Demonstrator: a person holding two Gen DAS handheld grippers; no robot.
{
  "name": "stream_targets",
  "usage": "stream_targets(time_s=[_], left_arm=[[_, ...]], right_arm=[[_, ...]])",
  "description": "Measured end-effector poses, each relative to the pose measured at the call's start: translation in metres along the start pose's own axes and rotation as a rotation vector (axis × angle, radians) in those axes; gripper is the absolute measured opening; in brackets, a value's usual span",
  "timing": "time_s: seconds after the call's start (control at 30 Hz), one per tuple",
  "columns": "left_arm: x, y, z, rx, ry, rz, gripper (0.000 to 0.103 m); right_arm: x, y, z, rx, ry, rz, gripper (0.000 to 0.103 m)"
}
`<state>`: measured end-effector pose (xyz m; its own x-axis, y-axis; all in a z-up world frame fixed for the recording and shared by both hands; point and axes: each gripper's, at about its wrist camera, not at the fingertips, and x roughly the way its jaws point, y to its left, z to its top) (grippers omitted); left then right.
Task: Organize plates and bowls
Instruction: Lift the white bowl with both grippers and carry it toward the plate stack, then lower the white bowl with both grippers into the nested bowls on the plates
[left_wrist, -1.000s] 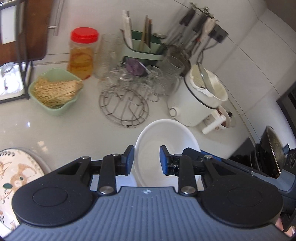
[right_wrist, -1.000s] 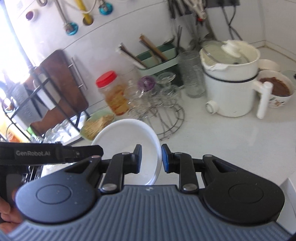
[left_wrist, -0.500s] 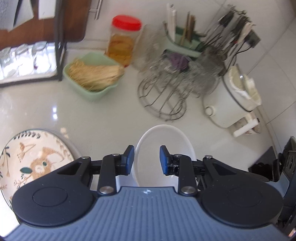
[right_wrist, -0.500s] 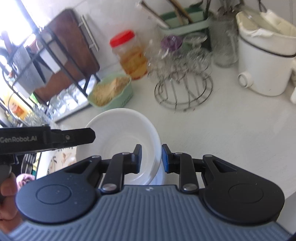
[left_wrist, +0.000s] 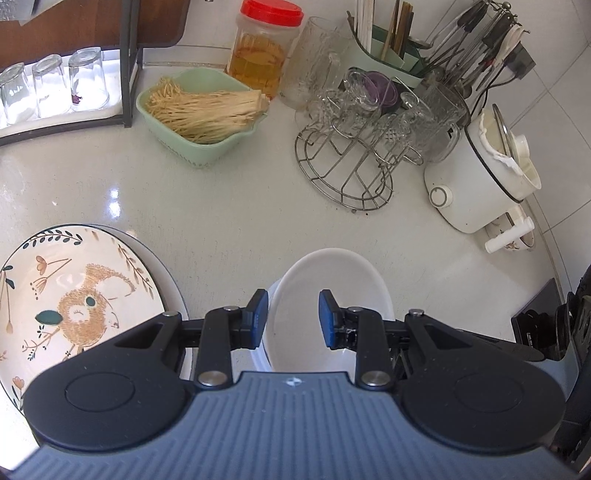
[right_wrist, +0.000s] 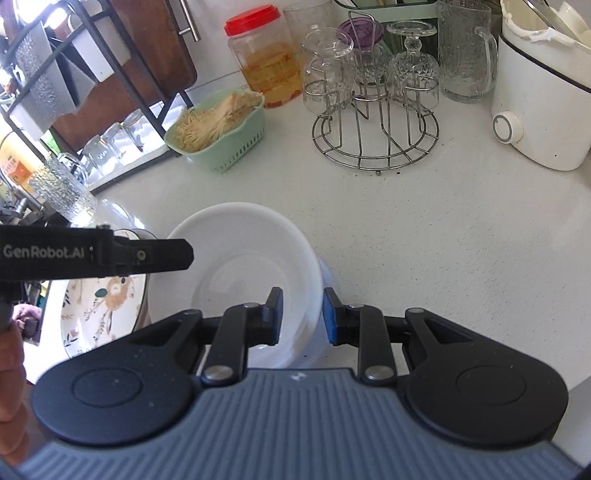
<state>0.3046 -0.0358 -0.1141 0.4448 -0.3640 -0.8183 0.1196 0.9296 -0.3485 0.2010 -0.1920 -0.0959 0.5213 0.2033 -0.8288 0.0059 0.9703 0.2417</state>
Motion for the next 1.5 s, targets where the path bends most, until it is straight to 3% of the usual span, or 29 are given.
stream_targets(time_s=[0.07, 0.1, 0.17, 0.33, 0.57, 0.63, 0.67, 0.73, 0.8, 0.9, 1.23, 1.5], left_arm=[[0.0, 0.0, 0.0, -0.003, -0.001, -0.003, 0.033], [0.0, 0.0, 0.0, -0.005, -0.001, -0.001, 0.037], [0.001, 0.002, 0.001, -0.015, -0.002, 0.005, 0.049], [0.007, 0.006, 0.001, -0.014, 0.011, 0.02, 0.053], [0.015, 0.015, -0.002, -0.031, 0.046, 0.022, 0.053], [0.015, 0.016, -0.004, -0.033, 0.044, 0.022, 0.053], [0.013, 0.017, -0.004, -0.037, 0.031, 0.017, 0.053], [0.012, 0.017, -0.005, -0.042, 0.021, 0.006, 0.053], [0.011, 0.016, -0.005, -0.04, 0.019, 0.008, 0.053], [0.012, 0.013, -0.005, -0.033, 0.025, 0.007, 0.053], [0.03, -0.005, -0.012, 0.049, 0.08, -0.007, 0.056], [0.05, -0.014, -0.021, 0.088, 0.126, -0.003, 0.055]], right_arm=[[0.001, -0.002, 0.0, 0.01, 0.003, 0.001, 0.036], [0.001, -0.003, 0.001, 0.017, 0.0, 0.002, 0.047], [0.001, -0.005, 0.001, 0.029, -0.011, -0.011, 0.057], [0.007, -0.018, 0.002, 0.1, -0.018, 0.006, 0.057], [0.038, -0.036, -0.007, 0.226, 0.105, 0.051, 0.056], [0.044, -0.039, -0.011, 0.257, 0.131, 0.062, 0.054], [0.046, -0.04, -0.012, 0.265, 0.139, 0.064, 0.047], [0.046, -0.039, -0.013, 0.279, 0.141, 0.072, 0.045], [0.047, -0.039, -0.013, 0.296, 0.155, 0.088, 0.035], [0.046, -0.037, -0.015, 0.293, 0.166, 0.092, 0.028], [0.036, -0.043, -0.019, 0.291, 0.156, 0.071, 0.015], [0.027, -0.053, -0.024, 0.303, 0.133, 0.025, 0.014]])
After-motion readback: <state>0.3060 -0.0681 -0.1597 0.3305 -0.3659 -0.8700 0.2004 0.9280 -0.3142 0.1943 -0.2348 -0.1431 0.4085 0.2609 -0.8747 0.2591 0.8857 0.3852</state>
